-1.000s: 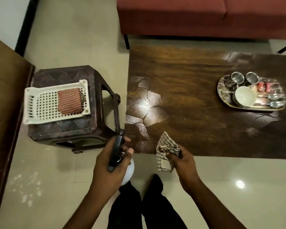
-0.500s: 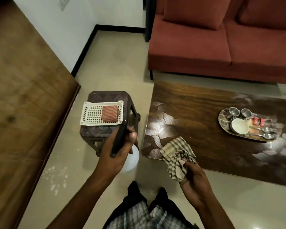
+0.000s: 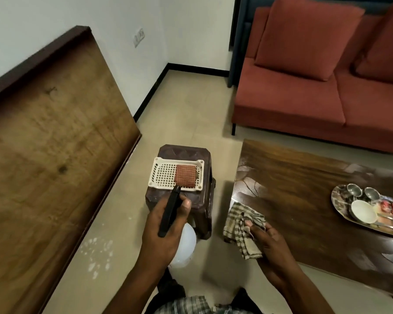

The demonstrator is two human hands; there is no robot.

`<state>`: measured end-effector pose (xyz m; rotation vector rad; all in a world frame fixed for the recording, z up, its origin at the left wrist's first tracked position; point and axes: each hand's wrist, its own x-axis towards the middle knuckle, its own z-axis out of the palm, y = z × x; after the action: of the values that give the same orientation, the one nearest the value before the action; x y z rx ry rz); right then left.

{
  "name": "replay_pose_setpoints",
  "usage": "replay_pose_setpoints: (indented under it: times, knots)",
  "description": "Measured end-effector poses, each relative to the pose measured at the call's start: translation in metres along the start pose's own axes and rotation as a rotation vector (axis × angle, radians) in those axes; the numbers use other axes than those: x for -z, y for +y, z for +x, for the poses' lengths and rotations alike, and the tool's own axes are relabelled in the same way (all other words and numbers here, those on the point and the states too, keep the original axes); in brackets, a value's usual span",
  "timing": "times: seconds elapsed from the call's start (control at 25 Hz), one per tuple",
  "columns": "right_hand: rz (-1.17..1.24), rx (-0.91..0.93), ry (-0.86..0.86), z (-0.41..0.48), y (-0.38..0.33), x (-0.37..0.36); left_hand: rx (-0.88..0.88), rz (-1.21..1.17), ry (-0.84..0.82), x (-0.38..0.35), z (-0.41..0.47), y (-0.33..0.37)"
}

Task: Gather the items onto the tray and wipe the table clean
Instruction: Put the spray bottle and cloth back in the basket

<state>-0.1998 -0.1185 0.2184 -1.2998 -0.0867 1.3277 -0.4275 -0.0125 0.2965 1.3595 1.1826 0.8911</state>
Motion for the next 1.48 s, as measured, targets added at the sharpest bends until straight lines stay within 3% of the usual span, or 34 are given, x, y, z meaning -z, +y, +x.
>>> replay_pose_setpoints:
  times: [0.32,0.56,0.8,1.16,1.36,1.48]
  knots:
    - [0.016,0.039,0.054,0.054,0.008,-0.119,-0.084,0.086,-0.103,0.092,0.104,-0.028]
    - [0.057,-0.042,0.044,0.137,-0.001,-0.157,-0.077,0.240,-0.085,0.109,0.203,-0.059]
    - [-0.205,-0.143,0.069,0.264,0.010,-0.178,-0.032,0.300,-0.062,0.084,0.296,-0.126]
    - [-0.386,-0.282,0.135,0.410,0.063,-0.197,0.007,0.405,-0.204,0.057,0.390,-0.237]
    - [-0.568,-0.331,0.152,0.441,0.077,-0.198,0.006,0.515,-0.324,0.060,0.404,-0.270]
    - [-0.876,-0.232,0.229,0.444,0.080,-0.190,0.010,0.533,-0.405,0.066,0.405,-0.284]
